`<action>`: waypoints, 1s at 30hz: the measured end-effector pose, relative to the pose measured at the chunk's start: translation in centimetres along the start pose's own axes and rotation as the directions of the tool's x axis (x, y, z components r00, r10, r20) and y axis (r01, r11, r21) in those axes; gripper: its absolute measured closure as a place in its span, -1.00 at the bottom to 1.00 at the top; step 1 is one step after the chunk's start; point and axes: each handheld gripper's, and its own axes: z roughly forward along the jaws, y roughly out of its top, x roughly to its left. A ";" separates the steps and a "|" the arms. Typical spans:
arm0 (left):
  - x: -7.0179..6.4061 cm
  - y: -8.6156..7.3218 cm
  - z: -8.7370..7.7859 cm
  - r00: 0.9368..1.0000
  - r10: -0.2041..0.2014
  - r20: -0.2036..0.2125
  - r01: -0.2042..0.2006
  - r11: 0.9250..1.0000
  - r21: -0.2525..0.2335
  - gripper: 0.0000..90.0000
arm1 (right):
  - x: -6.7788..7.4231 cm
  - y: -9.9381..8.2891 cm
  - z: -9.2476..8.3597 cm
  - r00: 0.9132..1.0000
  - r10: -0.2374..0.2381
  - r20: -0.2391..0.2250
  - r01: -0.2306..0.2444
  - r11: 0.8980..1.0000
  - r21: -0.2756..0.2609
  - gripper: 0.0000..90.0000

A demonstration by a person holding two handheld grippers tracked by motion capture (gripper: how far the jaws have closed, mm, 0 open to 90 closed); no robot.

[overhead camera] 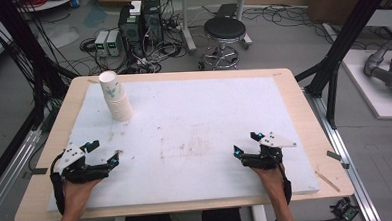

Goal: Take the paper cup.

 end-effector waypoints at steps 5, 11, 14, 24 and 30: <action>0.0 0.0 0.0 1.000 -0.002 -0.004 0.002 1.000 0.001 -0.82 | 0.0 0.0 0.0 1.000 0.008 -0.002 -0.008 1.000 -0.004 -0.66; -0.1 0.0 0.0 1.000 0.005 -0.006 -0.005 1.000 -0.003 -0.82 | -0.1 0.0 0.0 1.000 0.009 -0.009 -0.009 1.000 0.005 -0.66; -0.2 0.0 0.0 1.000 0.014 -0.010 -0.014 1.000 0.002 -0.82 | -0.1 0.0 0.0 1.000 0.006 -0.011 -0.006 1.000 0.003 -0.66; 0.8 1.2 -0.9 0.999 -0.018 0.028 0.019 0.999 -0.033 -0.82 | -0.1 0.1 0.1 1.000 0.009 -0.022 -0.009 1.000 0.011 -0.66; 1.8 3.6 -1.7 0.998 -0.001 0.065 0.004 0.999 -0.047 -0.82 | -0.2 0.1 0.2 1.000 0.014 -0.021 -0.014 1.000 0.020 -0.66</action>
